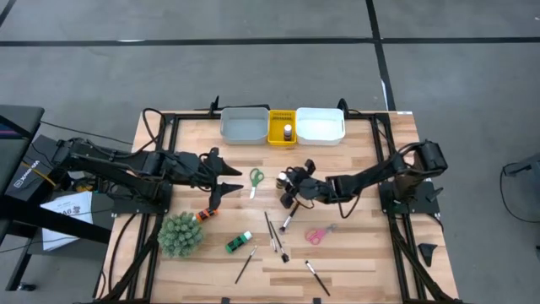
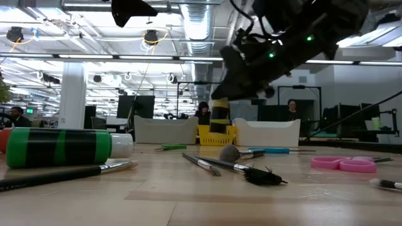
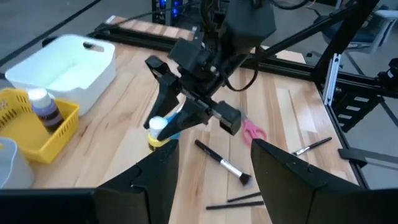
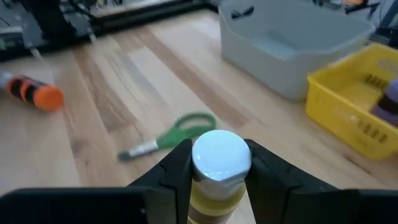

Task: Pick & Place Paint Supplies
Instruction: Put the yellow paint bottle into the yellow bin

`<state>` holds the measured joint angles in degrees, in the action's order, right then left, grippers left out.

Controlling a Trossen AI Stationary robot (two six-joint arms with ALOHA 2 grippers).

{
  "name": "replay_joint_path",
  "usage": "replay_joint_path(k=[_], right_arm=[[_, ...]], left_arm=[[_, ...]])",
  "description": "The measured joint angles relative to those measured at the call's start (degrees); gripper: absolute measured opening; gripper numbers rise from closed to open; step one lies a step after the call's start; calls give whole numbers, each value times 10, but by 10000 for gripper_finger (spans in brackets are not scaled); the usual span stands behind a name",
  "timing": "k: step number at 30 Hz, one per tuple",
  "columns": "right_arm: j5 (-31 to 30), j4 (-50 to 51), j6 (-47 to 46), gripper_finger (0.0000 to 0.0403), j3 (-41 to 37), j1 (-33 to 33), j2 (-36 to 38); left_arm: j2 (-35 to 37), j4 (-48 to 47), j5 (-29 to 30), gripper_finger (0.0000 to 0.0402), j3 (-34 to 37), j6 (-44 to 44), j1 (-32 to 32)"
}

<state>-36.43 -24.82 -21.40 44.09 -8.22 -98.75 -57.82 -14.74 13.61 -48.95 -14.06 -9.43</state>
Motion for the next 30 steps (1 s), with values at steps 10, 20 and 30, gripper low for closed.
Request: replay_joint_path(k=[10,20,30], right_arm=[[-15,-20,10,111,19,-23,-57],[-11,-15,19,169,17,-23,-58],[-8,-10,21,255,17,-22,-35]], left_arm=[[0,-4,0,195,0,-4,0],[0,-6,0,195,0,-17,0],[0,-7,0,195,0,-29,0]])
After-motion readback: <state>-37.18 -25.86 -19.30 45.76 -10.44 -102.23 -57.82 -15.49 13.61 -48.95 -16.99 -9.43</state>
